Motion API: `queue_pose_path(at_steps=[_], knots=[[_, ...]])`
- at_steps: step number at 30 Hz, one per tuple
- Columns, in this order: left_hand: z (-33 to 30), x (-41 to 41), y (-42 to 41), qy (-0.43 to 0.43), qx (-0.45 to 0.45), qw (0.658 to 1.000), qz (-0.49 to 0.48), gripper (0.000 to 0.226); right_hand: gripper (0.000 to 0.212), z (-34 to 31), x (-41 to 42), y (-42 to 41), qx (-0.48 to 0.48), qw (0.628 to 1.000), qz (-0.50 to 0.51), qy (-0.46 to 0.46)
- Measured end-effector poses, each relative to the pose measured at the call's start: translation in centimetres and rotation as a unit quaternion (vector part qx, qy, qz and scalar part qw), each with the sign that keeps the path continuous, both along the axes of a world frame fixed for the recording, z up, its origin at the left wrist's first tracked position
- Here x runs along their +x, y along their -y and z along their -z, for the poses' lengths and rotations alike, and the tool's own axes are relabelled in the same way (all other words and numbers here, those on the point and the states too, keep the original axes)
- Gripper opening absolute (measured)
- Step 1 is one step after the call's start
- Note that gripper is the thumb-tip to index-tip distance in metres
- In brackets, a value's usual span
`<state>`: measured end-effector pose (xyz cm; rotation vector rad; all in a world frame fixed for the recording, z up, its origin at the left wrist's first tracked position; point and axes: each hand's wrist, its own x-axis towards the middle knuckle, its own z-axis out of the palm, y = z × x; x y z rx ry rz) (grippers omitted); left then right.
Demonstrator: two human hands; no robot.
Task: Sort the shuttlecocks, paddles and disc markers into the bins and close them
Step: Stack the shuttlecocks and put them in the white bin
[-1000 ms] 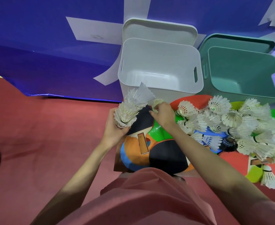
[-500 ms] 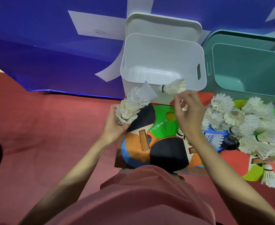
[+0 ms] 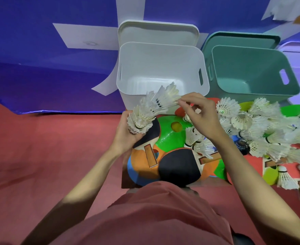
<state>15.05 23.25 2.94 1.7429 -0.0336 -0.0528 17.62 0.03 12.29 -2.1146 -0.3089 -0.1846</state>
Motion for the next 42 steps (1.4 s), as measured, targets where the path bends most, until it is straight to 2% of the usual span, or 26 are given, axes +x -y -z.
queue_pose_path(at_steps=[4, 7, 10, 13, 16, 20, 22, 25, 28, 31, 33, 35, 42], knots=[[-0.9, 0.4, 1.0, 0.003, -0.023, 1.000, -0.009, 0.058, 0.014, -0.5, 0.1, 1.1, 0.041, 0.997, 0.060, -0.009], [-0.9, 0.7, 1.4, 0.004, -0.020, 1.000, -0.004, 0.060, 0.018, 0.5, 0.2, 2.7, 0.041, 0.984, 0.174, 0.016], [-0.7, 0.8, 1.5, 0.008, -0.010, 1.000, 0.002, 0.059, 0.015, 3.1, 0.3, 4.4, -0.069, 0.964, 0.255, -0.037], [-0.6, 0.7, 1.6, 0.011, -0.004, 1.000, 0.007, 0.054, 0.032, 5.7, 0.3, 4.6, -0.221, 0.946, 0.201, -0.125], [-0.5, 0.5, 1.6, 0.014, 0.006, 1.000, 0.012, 0.053, 0.040, 6.9, 0.8, 3.6, -0.385, 0.902, 0.157, -0.117], [-0.6, 0.3, 1.2, 0.015, 0.021, 1.000, 0.018, 0.054, 0.036, 6.5, 1.6, 2.2, -0.483, 0.854, 0.133, -0.138], [-0.6, 0.2, 0.9, 0.021, 0.029, 0.999, 0.019, 0.054, 0.027, 6.7, 1.7, 1.9, -0.494, 0.848, 0.133, -0.138], [-0.6, 0.2, 0.5, 0.032, 0.048, 0.998, 0.022, 0.056, 0.034, 6.6, 1.0, 1.9, -0.446, 0.876, 0.165, -0.082], [-0.3, 0.3, 0.1, 0.037, 0.062, 0.997, 0.023, 0.058, 0.036, 6.0, -0.1, 2.9, -0.355, 0.912, 0.205, -0.012], [-0.3, 0.6, -0.1, 0.030, 0.077, 0.996, 0.028, 0.060, 0.036, 4.1, -1.0, 3.3, -0.193, 0.950, 0.246, 0.027], [-0.4, 0.7, -0.1, 0.025, 0.075, 0.996, 0.032, 0.061, 0.030, 2.5, -1.5, 3.4, -0.068, 0.959, 0.268, 0.054], [-0.6, 0.8, 0.1, 0.020, 0.075, 0.996, 0.036, 0.060, 0.028, 1.3, -1.6, 3.5, 0.005, 0.962, 0.268, 0.048], [-1.7, 1.5, 0.3, 0.037, 0.116, 0.989, 0.081, 0.059, 0.028, -0.2, -1.4, 3.5, 0.010, 0.995, 0.075, -0.069]])
